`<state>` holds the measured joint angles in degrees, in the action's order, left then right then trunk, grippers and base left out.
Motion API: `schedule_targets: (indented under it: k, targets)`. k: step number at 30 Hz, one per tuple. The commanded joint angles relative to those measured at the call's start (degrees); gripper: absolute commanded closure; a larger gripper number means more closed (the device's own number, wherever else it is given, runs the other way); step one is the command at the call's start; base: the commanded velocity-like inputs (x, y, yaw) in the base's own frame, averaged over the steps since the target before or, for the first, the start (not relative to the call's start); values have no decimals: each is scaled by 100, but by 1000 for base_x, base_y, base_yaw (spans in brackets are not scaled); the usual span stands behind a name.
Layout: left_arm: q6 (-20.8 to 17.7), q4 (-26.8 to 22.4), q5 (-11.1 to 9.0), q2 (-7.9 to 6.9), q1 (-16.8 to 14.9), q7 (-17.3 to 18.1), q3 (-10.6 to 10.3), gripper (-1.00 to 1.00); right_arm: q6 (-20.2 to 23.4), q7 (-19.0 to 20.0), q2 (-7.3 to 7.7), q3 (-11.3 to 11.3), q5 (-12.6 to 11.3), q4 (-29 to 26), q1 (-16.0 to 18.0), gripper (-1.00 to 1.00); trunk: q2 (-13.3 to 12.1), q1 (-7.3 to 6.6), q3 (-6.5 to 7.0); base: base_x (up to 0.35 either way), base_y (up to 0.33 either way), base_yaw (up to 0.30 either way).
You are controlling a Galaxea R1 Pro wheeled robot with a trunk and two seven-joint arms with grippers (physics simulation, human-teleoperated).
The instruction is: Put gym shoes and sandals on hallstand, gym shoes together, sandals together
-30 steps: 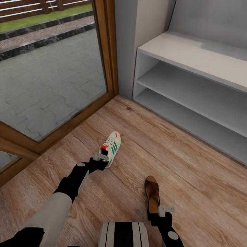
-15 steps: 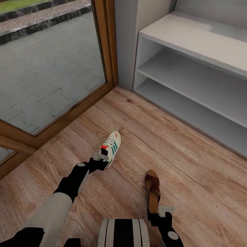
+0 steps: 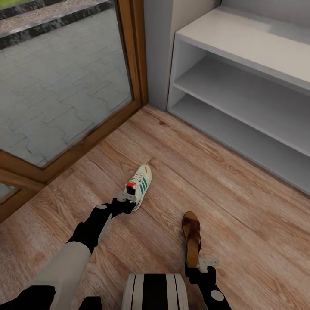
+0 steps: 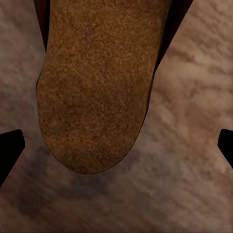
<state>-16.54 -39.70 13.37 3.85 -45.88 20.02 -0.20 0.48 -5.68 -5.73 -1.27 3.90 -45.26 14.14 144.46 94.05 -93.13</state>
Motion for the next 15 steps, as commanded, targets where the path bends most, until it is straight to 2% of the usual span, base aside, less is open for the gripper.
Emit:
schedule_targets:
  k: [1,5,15]
  targets:
    - [-25,-11,43,2,0,28,6,100,5,-36,1,-13,41,-1,1,-100,1,-1,-4,0,0,0]
    - [-25,-17,43,2,0,28,3,100,5,-34,1,-13,41,-1,1,-100,6,9,-93,0,0,0]
    - [-24,-16,43,2,0,28,11,100,5,-36,1,-13,41,-1,1,-100,6,9,-93,0,0,0]
